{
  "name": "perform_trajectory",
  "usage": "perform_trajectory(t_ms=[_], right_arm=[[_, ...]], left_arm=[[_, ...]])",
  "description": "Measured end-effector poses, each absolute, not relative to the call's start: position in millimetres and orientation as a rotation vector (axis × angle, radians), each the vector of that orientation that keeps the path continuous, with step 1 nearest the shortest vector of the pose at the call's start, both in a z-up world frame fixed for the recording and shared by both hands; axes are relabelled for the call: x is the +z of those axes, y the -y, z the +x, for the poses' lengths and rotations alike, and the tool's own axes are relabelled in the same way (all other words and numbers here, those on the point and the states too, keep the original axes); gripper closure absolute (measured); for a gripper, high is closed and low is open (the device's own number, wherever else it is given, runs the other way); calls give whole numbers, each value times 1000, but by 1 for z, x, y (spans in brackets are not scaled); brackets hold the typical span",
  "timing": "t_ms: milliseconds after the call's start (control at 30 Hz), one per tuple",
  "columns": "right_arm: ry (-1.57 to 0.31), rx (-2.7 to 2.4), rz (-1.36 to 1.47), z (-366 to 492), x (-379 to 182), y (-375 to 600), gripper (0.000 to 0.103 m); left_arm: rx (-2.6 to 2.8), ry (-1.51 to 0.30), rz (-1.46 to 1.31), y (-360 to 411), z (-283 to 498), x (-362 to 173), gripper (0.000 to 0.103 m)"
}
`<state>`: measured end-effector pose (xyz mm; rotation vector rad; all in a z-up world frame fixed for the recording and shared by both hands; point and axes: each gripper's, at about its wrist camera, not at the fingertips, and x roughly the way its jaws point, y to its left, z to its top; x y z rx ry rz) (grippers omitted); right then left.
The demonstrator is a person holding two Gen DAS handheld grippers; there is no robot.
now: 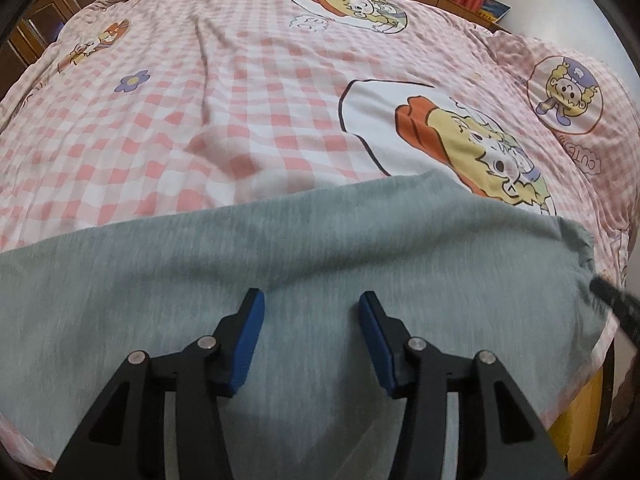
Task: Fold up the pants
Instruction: 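Grasp the waistband with the right gripper and lift it while the left gripper hovers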
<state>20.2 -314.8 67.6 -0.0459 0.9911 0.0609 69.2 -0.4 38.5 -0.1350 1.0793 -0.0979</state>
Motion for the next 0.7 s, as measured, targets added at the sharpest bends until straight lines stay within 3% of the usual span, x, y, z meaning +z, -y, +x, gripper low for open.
perform_trajectory(t_ms=[167, 533, 700], right_arm=[[-1085, -60, 11, 5, 32, 353, 97], [-995, -21, 76, -19, 59, 359, 97], [-1035, -44, 134, -18, 34, 375, 97]], left_arm=[[-96, -1080, -138, -2, 66, 39, 51], [-57, -1079, -129, -6, 50, 50, 51], [-48, -1070, -119, -19, 26, 61, 51]])
